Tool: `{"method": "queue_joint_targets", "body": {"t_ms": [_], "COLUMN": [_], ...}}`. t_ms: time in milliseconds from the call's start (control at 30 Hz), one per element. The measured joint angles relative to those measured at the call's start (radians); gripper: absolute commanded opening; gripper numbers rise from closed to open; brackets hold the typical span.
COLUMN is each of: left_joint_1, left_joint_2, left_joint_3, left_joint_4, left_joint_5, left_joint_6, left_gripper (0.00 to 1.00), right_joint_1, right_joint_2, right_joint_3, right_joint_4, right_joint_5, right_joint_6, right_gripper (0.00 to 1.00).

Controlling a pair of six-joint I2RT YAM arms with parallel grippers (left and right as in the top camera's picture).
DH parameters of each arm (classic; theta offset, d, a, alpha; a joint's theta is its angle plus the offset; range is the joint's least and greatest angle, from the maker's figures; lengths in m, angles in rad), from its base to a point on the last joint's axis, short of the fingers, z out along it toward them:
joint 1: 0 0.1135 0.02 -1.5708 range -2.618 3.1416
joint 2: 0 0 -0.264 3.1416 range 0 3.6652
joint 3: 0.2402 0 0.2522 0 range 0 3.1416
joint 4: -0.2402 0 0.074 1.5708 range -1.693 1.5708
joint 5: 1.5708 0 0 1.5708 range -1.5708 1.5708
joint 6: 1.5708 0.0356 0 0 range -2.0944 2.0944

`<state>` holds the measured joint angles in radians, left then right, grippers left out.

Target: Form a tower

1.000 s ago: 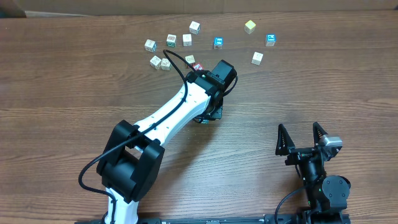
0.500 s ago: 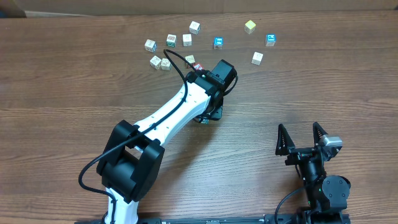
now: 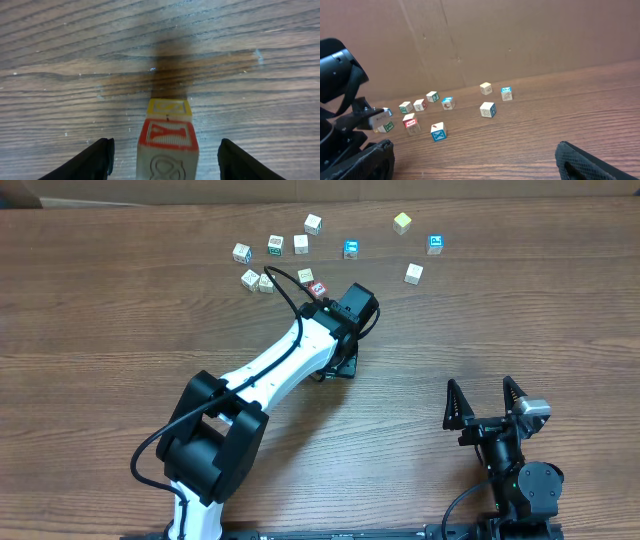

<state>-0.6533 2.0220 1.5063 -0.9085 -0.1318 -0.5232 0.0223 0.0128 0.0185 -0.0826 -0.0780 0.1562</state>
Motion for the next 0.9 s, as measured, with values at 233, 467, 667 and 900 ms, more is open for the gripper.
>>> {"method": "queue_joint_targets", "body": {"t_ms": [233,467,667,900], "left_joint_1": [0.000,0.000,0.000,0.000], "left_joint_2": [0.005,0.005,0.005,0.005], "left_joint_3": [-0.037,-0.076,-0.077,-0.096], "left_joint_4": [0.062,0.096,0.119,0.155], "left_joint_5": [0.000,0.000,0.000,0.000], "left_joint_6": [0.000,0.000,0.000,0.000], "left_gripper": [0.61,0.55,0.52,0.49], "right_joint_1": [0.000,0.000,0.000,0.000], "right_joint_2": [0.000,0.000,0.000,0.000], "right_joint_3": [0.000,0.000,0.000,0.000], "right_joint_4": [0.000,0.001,0.001,0.000], "right_joint_5": [0.000,0.000,0.000,0.000], "right_joint_6": [0.000,0.000,0.000,0.000], "right_gripper": [1.00,1.00,1.00,1.00]}}
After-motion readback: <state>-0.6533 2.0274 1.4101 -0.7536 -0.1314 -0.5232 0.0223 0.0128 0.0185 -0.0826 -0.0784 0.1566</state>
